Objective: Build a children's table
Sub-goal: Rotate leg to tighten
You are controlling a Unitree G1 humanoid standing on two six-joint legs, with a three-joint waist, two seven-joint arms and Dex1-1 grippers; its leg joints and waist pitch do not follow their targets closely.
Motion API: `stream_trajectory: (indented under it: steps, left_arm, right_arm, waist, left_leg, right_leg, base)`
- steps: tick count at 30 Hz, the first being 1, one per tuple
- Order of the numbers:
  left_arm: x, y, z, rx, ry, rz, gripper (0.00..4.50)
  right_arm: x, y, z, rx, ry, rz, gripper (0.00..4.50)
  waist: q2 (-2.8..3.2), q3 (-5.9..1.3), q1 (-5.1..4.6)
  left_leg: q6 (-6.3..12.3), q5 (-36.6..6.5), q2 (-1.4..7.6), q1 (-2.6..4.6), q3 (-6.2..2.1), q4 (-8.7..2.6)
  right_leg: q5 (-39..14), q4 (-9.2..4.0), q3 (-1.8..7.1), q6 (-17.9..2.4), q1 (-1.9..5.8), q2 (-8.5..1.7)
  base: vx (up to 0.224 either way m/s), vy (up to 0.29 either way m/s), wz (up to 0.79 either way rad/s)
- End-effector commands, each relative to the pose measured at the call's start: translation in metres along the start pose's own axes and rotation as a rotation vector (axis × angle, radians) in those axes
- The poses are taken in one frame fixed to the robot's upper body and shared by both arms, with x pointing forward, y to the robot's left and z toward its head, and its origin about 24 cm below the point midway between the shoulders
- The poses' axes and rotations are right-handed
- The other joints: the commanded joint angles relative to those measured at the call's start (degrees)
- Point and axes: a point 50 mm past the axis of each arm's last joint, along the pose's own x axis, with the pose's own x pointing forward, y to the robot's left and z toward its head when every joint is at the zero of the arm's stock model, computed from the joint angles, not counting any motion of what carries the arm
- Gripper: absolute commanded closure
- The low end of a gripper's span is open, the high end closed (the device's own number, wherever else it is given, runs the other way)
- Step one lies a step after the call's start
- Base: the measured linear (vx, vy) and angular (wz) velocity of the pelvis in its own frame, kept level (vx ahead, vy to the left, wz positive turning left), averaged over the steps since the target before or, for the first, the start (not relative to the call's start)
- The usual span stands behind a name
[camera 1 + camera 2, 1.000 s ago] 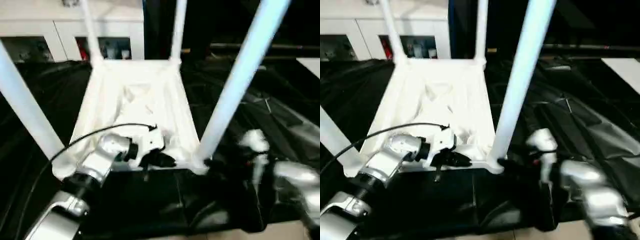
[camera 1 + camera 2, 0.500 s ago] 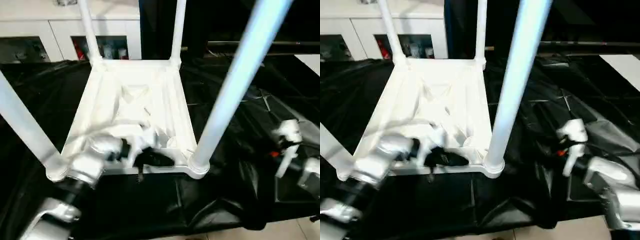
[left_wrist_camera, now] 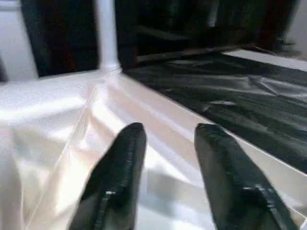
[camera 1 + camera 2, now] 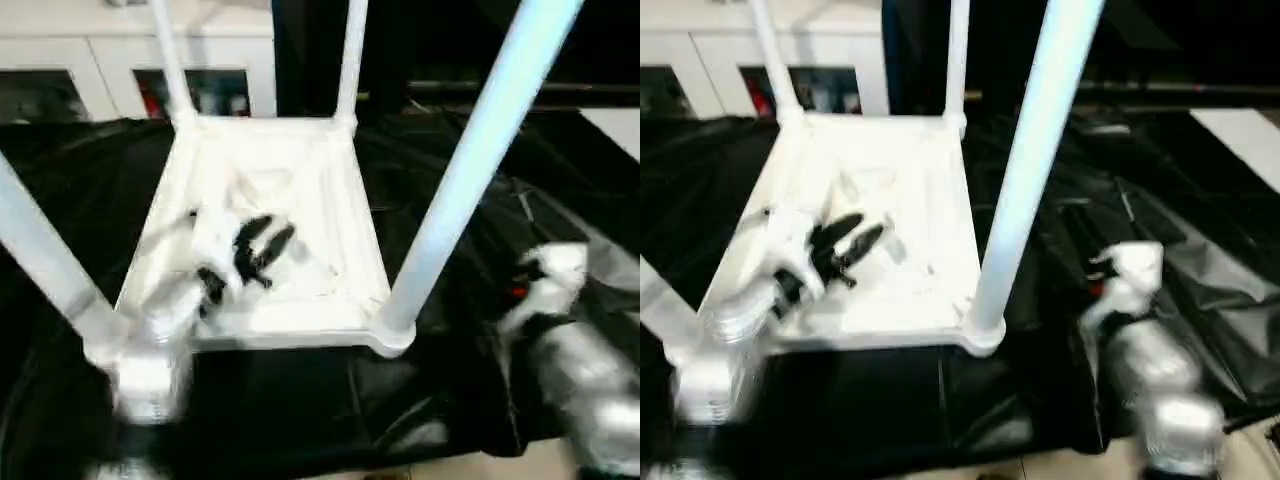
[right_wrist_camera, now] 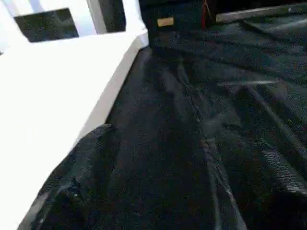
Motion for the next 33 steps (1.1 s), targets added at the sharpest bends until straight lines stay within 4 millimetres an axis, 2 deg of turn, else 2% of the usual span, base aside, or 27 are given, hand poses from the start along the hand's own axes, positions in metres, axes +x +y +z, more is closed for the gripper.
stream_trajectory:
  steps: [1, 3, 4, 5, 6, 7, 8, 10, 14, 16, 19, 25, 27, 28, 29, 30, 31, 32, 33]
  left_arm:
    - [-0.013, 0.005, 0.007, 0.026, -0.086, 0.101, 2.27]
    - [-0.017, 0.005, 0.004, 0.014, -0.102, 0.139, 2.02]
    - [-0.016, 0.003, 0.004, 0.014, -0.105, 0.153, 1.92]
    - [-0.016, 0.002, 0.004, 0.016, -0.106, 0.160, 1.92]
    - [-0.015, -0.002, 0.006, 0.076, -0.117, 0.156, 1.72]
    - [-0.015, -0.003, 0.007, 0.093, -0.120, 0.153, 1.65]
    - [-0.015, -0.003, 0.005, 0.088, -0.103, 0.174, 1.65]
    - [-0.015, -0.002, 0.001, 0.085, -0.060, 0.212, 1.61]
    - [-0.017, -0.003, -0.002, 0.106, -0.051, 0.226, 1.61]
    - [-0.017, -0.004, -0.002, 0.121, -0.049, 0.224, 1.61]
    - [-0.018, -0.005, -0.002, 0.128, -0.048, 0.223, 1.61]
    - [-0.019, -0.007, -0.001, 0.145, -0.052, 0.210, 1.61]
    - [-0.019, -0.008, -0.001, 0.151, -0.049, 0.203, 1.61]
    - [-0.019, -0.008, -0.001, 0.152, -0.047, 0.202, 1.61]
    - [-0.019, -0.008, -0.001, 0.152, -0.046, 0.200, 1.61]
    - [-0.019, -0.009, -0.002, 0.161, -0.035, 0.196, 1.61]
    - [-0.019, -0.009, -0.002, 0.161, -0.035, 0.196, 1.61]
    - [-0.019, -0.009, -0.003, 0.162, -0.030, 0.187, 1.61]
    - [-0.020, -0.010, -0.004, 0.163, -0.029, 0.184, 1.61]
  right_arm:
    - [-0.003, 0.006, 0.004, -0.038, -0.052, -0.034, 0.68]
    - [-0.003, 0.011, 0.002, -0.055, -0.055, -0.033, 0.58]
    - [-0.003, 0.016, 0.001, -0.063, -0.052, -0.017, 0.31]
    - [-0.004, 0.019, 0.000, -0.067, -0.050, -0.006, 0.31]
    - [-0.005, 0.022, -0.005, -0.071, -0.029, -0.003, 0.25]
    - [-0.005, 0.022, -0.006, -0.071, -0.024, -0.005, 0.24]
    - [-0.006, 0.023, -0.007, -0.086, -0.013, -0.010, 0.24]
    - [-0.005, 0.024, -0.009, -0.099, -0.005, -0.026, 0.12]
    - [-0.004, 0.026, -0.013, -0.096, 0.015, -0.018, 0.12]
    - [-0.004, 0.026, -0.013, -0.096, 0.016, -0.017, 0.12]
    - [-0.004, 0.026, -0.014, -0.093, 0.020, -0.018, 0.12]
    - [-0.002, 0.025, -0.019, -0.095, 0.034, -0.006, 0.12]
    - [-0.001, 0.026, -0.020, -0.097, 0.036, 0.001, 0.12]
    - [-0.001, 0.026, -0.020, -0.098, 0.037, 0.001, 0.12]
    - [0.000, 0.026, -0.020, -0.098, 0.037, 0.000, 0.12]
    - [0.000, 0.026, -0.020, -0.103, 0.038, -0.001, 0.12]
    - [0.000, 0.026, -0.020, -0.103, 0.038, -0.001, 0.12]
    - [0.000, 0.026, -0.020, -0.107, 0.039, -0.001, 0.12]
    - [-0.001, 0.026, -0.020, -0.108, 0.038, -0.001, 0.12]
  waist:
    - [-0.11, -3.49, 0.12]
    - [-0.24, -3.18, 0.00]
    - [-0.28, -3.19, -0.03]
    - [-0.21, -3.03, 0.07]
    - [-0.32, -2.94, 0.03]
    - [-0.19, -2.96, 0.04]
    - [-0.47, -2.91, -0.08]
    - [-0.43, -2.87, -0.19]
    - [-0.65, -3.00, -0.41]
    - [-0.56, -3.05, -0.37]
    - [-0.73, -3.19, -0.19]
    - [-0.57, -3.35, -0.01]
    - [-0.60, -3.56, -0.02]
    - [-0.61, -3.71, 0.01]
    - [-0.58, -3.76, 0.01]
    - [-0.15, -3.67, 0.04]
    - [-0.27, -3.62, -0.07]
    - [-0.16, -3.29, -0.22]
    - [-0.15, -3.11, -0.24]
  left_leg:
    - [4.54, -8.9, 2.53, 0.89, -0.95, -3.60]
    - [3.84, -11.9, 2.51, 0.83, -0.88, -3.83]
    - [3.04, -14.1, 2.51, 1.14, -0.88, -3.90]
    - [2.29, -16.2, 2.55, 1.34, -0.93, -4.05]
    - [2.00, -17.1, 2.57, 1.37, -0.96, -4.12]
    - [1.28, -17.8, 2.62, 1.35, -1.14, -4.24]
    - [0.71, -18.2, 2.66, 1.23, -1.16, -4.37]
    - [0.01, -18.5, 2.59, 1.11, -1.27, -4.44]
    - [0.20, -18.1, 2.31, 0.85, -1.36, -4.25]
    - [0.39, -17.9, 2.35, 1.00, -1.30, -4.17]
    - [1.12, -16.0, 2.35, 0.91, -1.25, -4.03]
    - [2.21, -14.0, 2.34, 0.91, -1.18, -3.80]
    - [3.82, -7.5, 2.10, 0.36, -1.03, -3.17]
    - [5.43, -4.5, 1.94, 0.20, -0.85, -2.81]
    - [6.01, -4.2, 1.91, 0.14, -0.81, -2.72]
    - [6.55, -5.6, 1.93, 0.15, -0.76, -2.78]
    - [6.60, -6.9, 1.96, 0.14, -0.69, -2.80]
    - [5.41, -12.8, 2.10, 0.32, -0.77, -3.19]
    - [4.39, -16.2, 2.18, 0.62, -0.87, -3.37]
  right_leg:
    - [-6.2, -2.97, 0.97, -10.9, 2.48, -1.48]
    - [-10.2, -3.50, 0.99, -9.6, 2.33, -1.49]
    - [-13.2, -3.78, 1.05, -8.8, 2.07, -1.41]
    - [-16.0, -4.06, 1.13, -7.7, 1.81, -1.38]
    - [-17.1, -4.23, 1.16, -7.2, 1.66, -1.34]
    - [-17.9, -4.26, 1.20, -6.2, 1.66, -1.32]
    - [-17.8, -4.19, 1.24, -5.7, 1.65, -1.32]
    - [-17.7, -4.08, 1.23, -5.2, 1.72, -1.37]
    - [-18.1, -4.11, 1.27, -4.3, 1.84, -1.47]
    - [-17.5, -4.12, 1.29, -4.3, 1.67, -1.43]
    - [-14.1, -3.77, 1.27, -5.3, 1.85, -1.37]
    - [-10.0, -3.31, 1.21, -7.0, 2.11, -1.39]
    - [-2.6, -2.79, 1.19, -8.5, 1.89, -1.12]
    - [1.0, -2.46, 1.00, -10.0, 1.91, -1.02]
    - [1.3, -2.44, 0.93, -10.6, 1.90, -1.04]
    - [-0.7, -2.71, 0.82, -11.3, 1.65, -1.00]
    - [-2.4, -2.98, 0.78, -11.3, 1.55, -0.92]
    - [-10.5, -3.69, 0.67, -10.5, 1.34, -0.98]
    - [-15.1, -4.00, 0.63, -9.6, 1.29, -1.09]
  base:
    - [0.000, 0.000, 0.00]
    - [0.000, 0.000, 0.00]
    - [0.000, 0.000, 0.00]
    - [0.000, 0.000, 0.00]
    - [0.000, 0.000, 0.00]
    - [0.000, 0.000, 0.00]
    - [0.000, 0.000, 0.00]
    - [0.000, 0.000, 0.00]
    - [0.000, 0.000, 0.00]
    - [0.000, 0.000, 0.00]
    - [0.000, 0.000, 0.00]
    - [0.000, 0.000, 0.00]
    - [0.000, 0.000, 0.00]
    - [0.000, 0.000, 0.00]
    - [0.000, 0.000, 0.00]
    - [0.000, 0.000, 0.00]
    - [0.000, 0.000, 0.00]
    - [0.000, 0.000, 0.00]
    - [0.000, 0.000, 0.00]
